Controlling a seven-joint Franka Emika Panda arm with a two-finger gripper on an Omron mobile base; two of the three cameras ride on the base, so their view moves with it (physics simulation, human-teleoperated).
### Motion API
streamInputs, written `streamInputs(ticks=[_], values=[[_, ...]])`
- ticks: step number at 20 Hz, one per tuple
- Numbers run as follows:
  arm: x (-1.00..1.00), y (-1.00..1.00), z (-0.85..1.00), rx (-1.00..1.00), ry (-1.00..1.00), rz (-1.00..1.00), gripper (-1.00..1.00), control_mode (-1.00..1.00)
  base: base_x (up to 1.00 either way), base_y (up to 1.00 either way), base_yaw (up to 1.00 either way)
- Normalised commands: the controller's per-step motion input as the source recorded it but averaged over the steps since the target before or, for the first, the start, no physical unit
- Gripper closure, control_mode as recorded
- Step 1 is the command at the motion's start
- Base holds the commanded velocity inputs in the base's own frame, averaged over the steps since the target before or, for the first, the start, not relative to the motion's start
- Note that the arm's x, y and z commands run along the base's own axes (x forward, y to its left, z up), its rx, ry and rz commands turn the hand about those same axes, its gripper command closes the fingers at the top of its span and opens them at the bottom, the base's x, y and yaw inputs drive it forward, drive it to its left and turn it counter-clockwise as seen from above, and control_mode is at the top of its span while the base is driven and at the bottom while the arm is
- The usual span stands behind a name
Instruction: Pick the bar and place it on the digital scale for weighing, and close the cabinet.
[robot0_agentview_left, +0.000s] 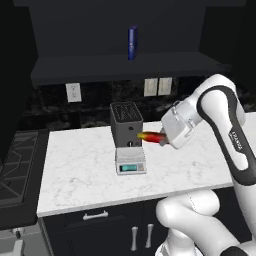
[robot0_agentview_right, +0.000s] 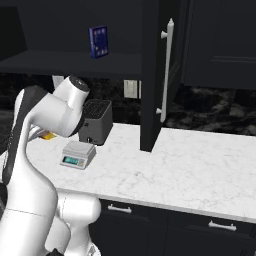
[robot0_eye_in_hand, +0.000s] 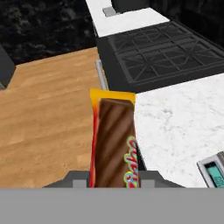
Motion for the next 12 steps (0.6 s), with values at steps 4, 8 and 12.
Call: streamInputs(ticks=[4,8,12], values=[[0.47,-0.02,-0.93,-0.01,-0.17,0.01,1.00,-1.00,0.00,0.00,0.00],[0.51,0.24,-0.82,-0.13,-0.14,-0.06,1.00,-1.00,0.00,0.00,0.00],[0.72,0.10,-0.38,-0.05,0.03,-0.04,1.00,-1.00,0.00,0.00,0.00]])
